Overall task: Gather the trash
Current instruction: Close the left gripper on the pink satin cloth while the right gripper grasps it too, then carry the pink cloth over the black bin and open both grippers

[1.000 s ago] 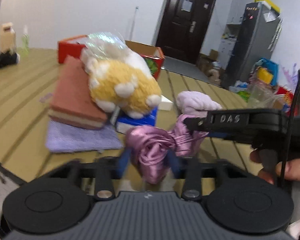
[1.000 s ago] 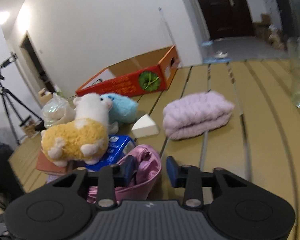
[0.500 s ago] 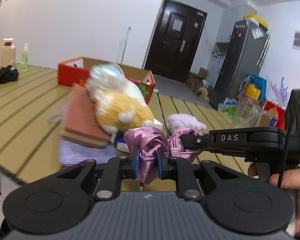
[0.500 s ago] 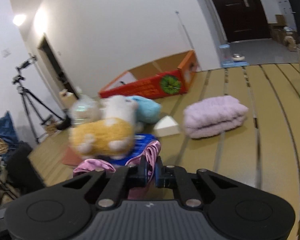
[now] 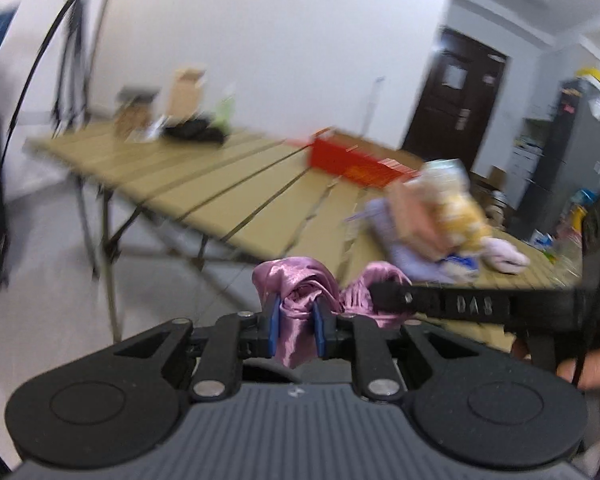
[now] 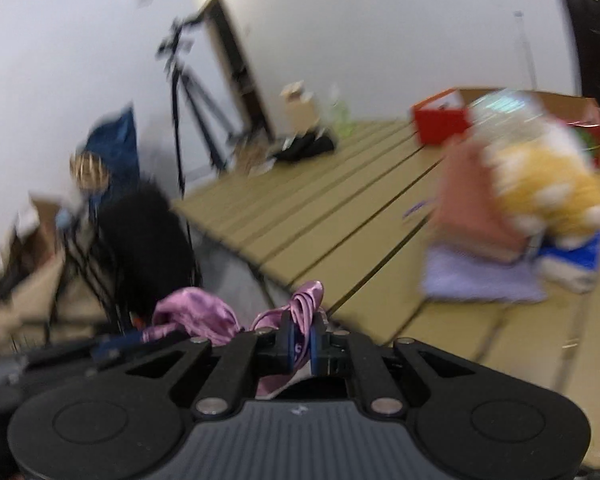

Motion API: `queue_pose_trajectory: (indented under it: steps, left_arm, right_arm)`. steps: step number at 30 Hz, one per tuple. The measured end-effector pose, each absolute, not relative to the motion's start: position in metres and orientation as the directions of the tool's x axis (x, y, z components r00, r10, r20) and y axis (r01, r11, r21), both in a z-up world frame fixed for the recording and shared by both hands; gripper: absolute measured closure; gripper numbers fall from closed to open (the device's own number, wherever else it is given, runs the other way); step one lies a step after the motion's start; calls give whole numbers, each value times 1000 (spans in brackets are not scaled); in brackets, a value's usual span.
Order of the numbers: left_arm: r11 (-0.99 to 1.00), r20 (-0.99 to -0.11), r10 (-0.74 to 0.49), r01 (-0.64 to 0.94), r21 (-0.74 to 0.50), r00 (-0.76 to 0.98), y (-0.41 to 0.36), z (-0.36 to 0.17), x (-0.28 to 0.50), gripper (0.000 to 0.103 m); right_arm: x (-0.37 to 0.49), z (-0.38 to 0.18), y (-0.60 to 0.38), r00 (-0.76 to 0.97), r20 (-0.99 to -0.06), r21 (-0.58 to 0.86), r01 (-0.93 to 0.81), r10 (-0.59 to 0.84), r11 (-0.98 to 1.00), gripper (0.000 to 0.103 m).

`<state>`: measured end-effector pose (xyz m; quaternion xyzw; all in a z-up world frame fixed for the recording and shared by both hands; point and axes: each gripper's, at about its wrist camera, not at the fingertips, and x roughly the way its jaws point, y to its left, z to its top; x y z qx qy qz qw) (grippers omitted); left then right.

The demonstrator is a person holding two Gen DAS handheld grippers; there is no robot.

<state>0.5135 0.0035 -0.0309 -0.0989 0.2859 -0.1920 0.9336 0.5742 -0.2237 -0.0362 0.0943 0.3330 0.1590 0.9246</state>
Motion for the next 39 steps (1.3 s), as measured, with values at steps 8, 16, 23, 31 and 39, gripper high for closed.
queue_pose_trajectory:
  steps: [8, 16, 23, 31, 39]
  left_arm:
    - [919, -710, -391, 198, -342, 586, 21, -135, 577, 86]
    - [959, -861, -277, 184, -217, 427, 1, -199, 602, 78]
    - [969, -890, -226, 186, -163, 396, 4, -210, 598, 45]
    - [978, -901, -180, 169, -121, 395, 1, -206, 595, 33]
    - [979, -831, -157, 193, -61, 534, 0, -145, 568, 32]
  right_arm:
    - [608, -123, -184, 558, -776, 235, -178, 295, 955, 98]
    - [635, -212, -175, 346, -910, 210, -92, 229, 973, 95]
    - [634, -223, -176, 286, -936, 183, -100, 204, 978, 80]
    - [633, -219, -181, 291, -932, 187, -124, 216, 975, 69]
    - [604, -162, -194, 421, -871, 211, -141, 251, 967, 59]
